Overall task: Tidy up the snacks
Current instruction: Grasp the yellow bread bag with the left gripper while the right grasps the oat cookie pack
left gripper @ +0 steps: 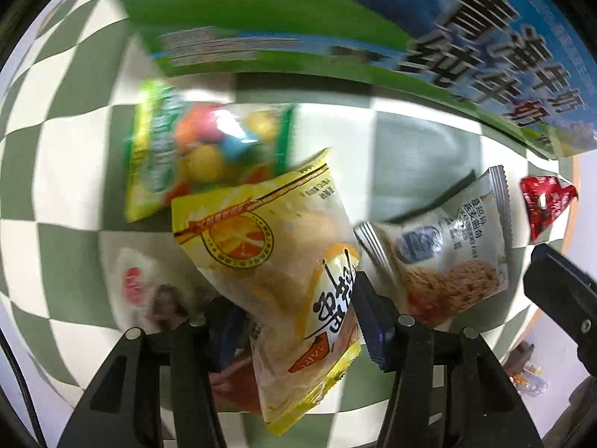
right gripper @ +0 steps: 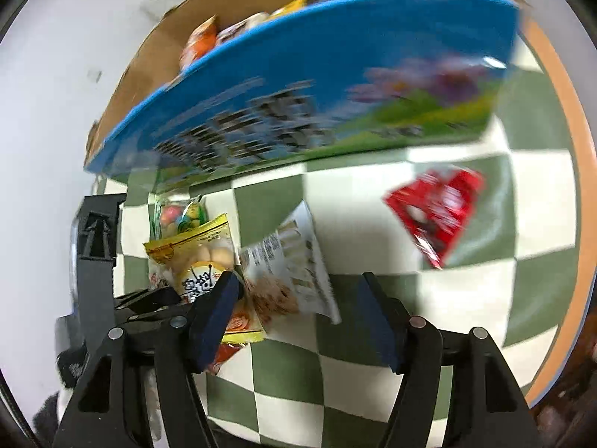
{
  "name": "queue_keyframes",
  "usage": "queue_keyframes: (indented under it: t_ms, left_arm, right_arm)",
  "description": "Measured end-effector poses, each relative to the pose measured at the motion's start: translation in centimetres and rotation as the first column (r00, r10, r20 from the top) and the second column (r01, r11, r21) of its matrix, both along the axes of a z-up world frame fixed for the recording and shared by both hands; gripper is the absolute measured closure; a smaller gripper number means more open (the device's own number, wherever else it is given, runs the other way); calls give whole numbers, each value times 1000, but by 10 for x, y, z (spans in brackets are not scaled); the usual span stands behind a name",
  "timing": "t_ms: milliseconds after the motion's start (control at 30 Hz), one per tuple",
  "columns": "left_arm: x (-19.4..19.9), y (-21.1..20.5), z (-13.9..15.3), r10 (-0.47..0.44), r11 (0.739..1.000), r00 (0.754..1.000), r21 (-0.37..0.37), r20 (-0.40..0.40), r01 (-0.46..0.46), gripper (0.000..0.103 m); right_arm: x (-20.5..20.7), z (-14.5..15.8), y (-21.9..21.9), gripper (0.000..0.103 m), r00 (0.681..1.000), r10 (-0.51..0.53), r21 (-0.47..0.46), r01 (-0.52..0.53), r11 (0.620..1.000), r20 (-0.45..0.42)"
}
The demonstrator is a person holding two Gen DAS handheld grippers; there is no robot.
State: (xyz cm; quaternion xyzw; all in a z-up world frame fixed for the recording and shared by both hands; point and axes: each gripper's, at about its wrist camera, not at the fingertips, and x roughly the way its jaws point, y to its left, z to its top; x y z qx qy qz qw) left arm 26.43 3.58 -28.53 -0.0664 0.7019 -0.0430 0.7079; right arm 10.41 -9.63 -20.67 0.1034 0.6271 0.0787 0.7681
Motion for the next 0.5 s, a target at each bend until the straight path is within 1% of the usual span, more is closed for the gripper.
queue_keyframes:
  t_ms: [67,167,233,267,300,333,367,400,467,500]
  left_arm:
    - [-4,13,-1,17,1000,1000,-10,-8,-17,51]
    - [-10,27,-2,40,999,999,-17,-14,-40,51]
    - [-12,35,-5,56,998,998,-33,-25,-57,51]
    - [-11,37,-4,62,997,998,-38,-28,-63,51]
    - [-12,41,-6,71,996,997,-44,-31,-73,51]
    - [-13,45,-6,80,995,996,-50,-34,-82,51]
    - [-14,47,-6,87,995,996,-55,-36,-89,51]
    - [-14,49,-7,95,994,995,-58,-38,-97,51]
    - [-24,54,-10,101,993,994,-64,-40,-103,51]
    - [-26,56,-11,102,992,994,-66,-42,-105,51]
  right_arm:
    - [7,-5,21,34,999,45,-39,-45,998,6]
    - [6,-13,45,34,990,140,-103,-139,985,9]
    - [5,-27,64,34,975,222,-154,-221,963,-13]
    - [4,-36,71,34,966,256,-165,-259,952,-38]
    - [4,-44,72,34,962,265,-165,-272,948,-63]
    - [7,-50,73,34,964,253,-155,-263,952,-82]
    - [7,-53,69,34,972,219,-135,-229,964,-89]
    - [7,-52,59,34,983,156,-91,-164,982,-92]
    - [4,-49,41,34,992,50,20,-48,999,-114]
    - [1,-47,27,34,990,-20,106,35,994,-139]
